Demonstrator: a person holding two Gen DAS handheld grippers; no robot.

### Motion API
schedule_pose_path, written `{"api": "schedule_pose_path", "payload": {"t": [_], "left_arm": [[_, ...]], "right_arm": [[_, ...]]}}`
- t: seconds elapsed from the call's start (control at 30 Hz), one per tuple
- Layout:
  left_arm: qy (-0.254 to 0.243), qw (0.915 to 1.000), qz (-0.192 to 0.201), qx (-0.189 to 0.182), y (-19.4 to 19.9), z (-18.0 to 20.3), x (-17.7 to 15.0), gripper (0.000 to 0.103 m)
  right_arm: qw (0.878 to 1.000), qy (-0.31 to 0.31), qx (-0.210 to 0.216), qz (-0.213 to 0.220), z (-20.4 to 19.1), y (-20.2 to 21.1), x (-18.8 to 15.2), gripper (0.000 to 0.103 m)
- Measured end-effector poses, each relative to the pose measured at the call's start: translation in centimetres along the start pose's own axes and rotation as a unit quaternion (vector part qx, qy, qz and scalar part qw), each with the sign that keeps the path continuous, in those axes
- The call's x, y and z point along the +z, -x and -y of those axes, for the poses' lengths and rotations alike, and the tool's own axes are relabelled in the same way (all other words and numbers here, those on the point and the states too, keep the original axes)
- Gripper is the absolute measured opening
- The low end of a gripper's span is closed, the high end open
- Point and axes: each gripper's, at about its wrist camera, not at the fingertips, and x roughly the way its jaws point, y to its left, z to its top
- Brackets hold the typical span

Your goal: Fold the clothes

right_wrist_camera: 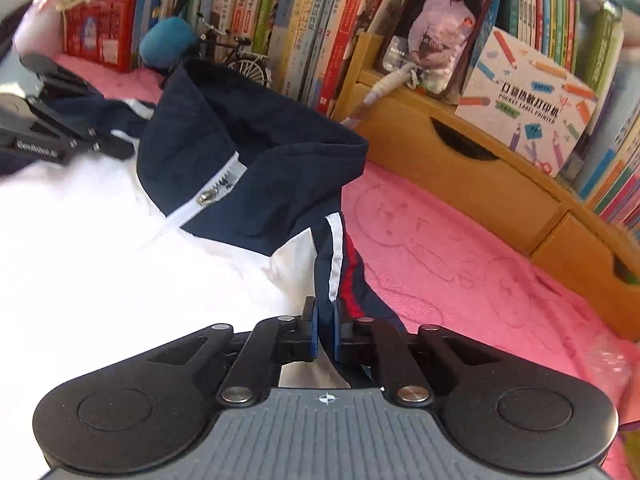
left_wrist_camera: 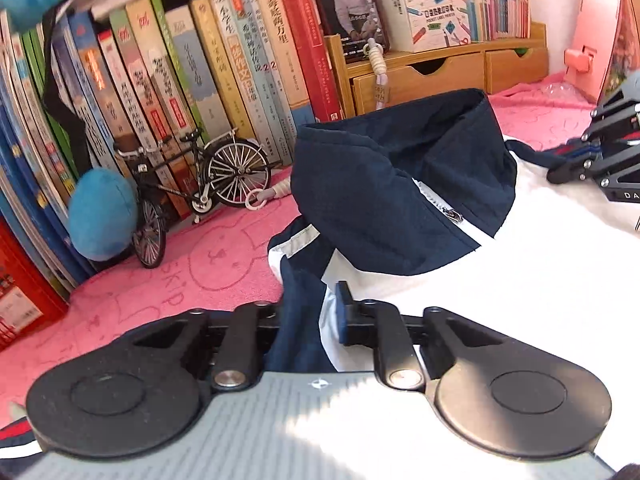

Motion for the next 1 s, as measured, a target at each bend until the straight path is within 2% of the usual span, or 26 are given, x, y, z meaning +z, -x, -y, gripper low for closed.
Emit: {"api": "schedule_pose_path", "payload": {"t": [0.07,0.1,0.17,0.23,0.3,0.4,0.43,0.5,0.53,0.57,0.63,0.67,0.77,0.87,0.93,0.97,1.0], "left_arm": [[-0.020,0.9992,0.021,0.029,1.3,1.0,-0.1,0.007],[-0.027,0.9979,0.039,0.044,2.3,1.1,0.0,0.007],[-0.033,0.9945,0.074,0.066,4.5,0.9,0.7,0.007],[-0.038,0.9899,0.106,0.086,6.5,0.4,1.4,0.006],[-0.040,0.9853,0.132,0.101,8.0,-0.4,2.3,0.006],[-0.035,0.9859,0.128,0.101,8.1,-1.3,3.2,0.006],[-0.031,0.9870,0.123,0.099,7.8,-1.6,3.4,0.006],[-0.028,0.9893,0.109,0.093,6.9,-1.5,3.0,0.006],[-0.028,0.9901,0.102,0.092,6.5,-1.2,2.7,0.006],[-0.026,0.9905,0.099,0.092,6.3,-1.0,2.2,0.006],[-0.021,0.9900,0.102,0.095,6.5,-0.6,1.7,0.006],[-0.022,0.9888,0.110,0.099,6.8,-0.5,1.6,0.006],[-0.034,0.9846,0.134,0.106,8.5,-0.5,1.5,0.006],[-0.045,0.9804,0.154,0.114,10.0,-0.8,1.4,0.006],[-0.039,0.9791,0.159,0.121,10.4,-1.2,1.1,0.006],[-0.036,0.9788,0.158,0.125,10.4,-1.4,1.0,0.006],[-0.031,0.9792,0.154,0.128,10.2,-1.7,0.9,0.006]], "right_arm": [[0.992,0.088,-0.091,0.025,-3.0,0.3,-0.7,0.004],[0.980,0.135,-0.139,0.044,-4.5,0.6,-1.1,0.004],[0.957,0.197,-0.195,0.079,-5.9,1.3,-1.8,0.004],[0.951,0.202,-0.215,0.095,-5.5,2.5,-1.3,0.003],[0.952,0.187,-0.221,0.102,-4.3,3.7,-0.6,0.003],[0.950,0.148,-0.251,0.114,-1.9,5.1,1.1,0.002],[0.954,0.116,-0.253,0.112,-0.7,5.5,1.7,0.002],[0.977,0.037,-0.189,0.094,2.2,6.1,2.9,0.005],[0.993,-0.019,-0.090,0.078,4.3,6.1,3.0,0.011],[0.995,-0.065,-0.013,0.071,5.8,5.8,2.9,0.018],[0.985,-0.126,0.109,0.042,7.4,3.9,1.8,0.072],[0.982,-0.132,0.127,0.038,7.5,3.0,1.5,0.077],[0.985,-0.122,0.113,0.036,6.6,-0.1,1.1,0.078],[0.979,-0.125,0.160,0.009,6.6,-3.3,1.4,0.091],[0.971,-0.138,0.192,-0.014,6.5,-5.0,1.3,0.094],[0.970,-0.143,0.196,-0.015,6.4,-5.2,1.2,0.095],[0.971,-0.134,0.196,-0.007,6.1,-5.0,1.1,0.081]]}}
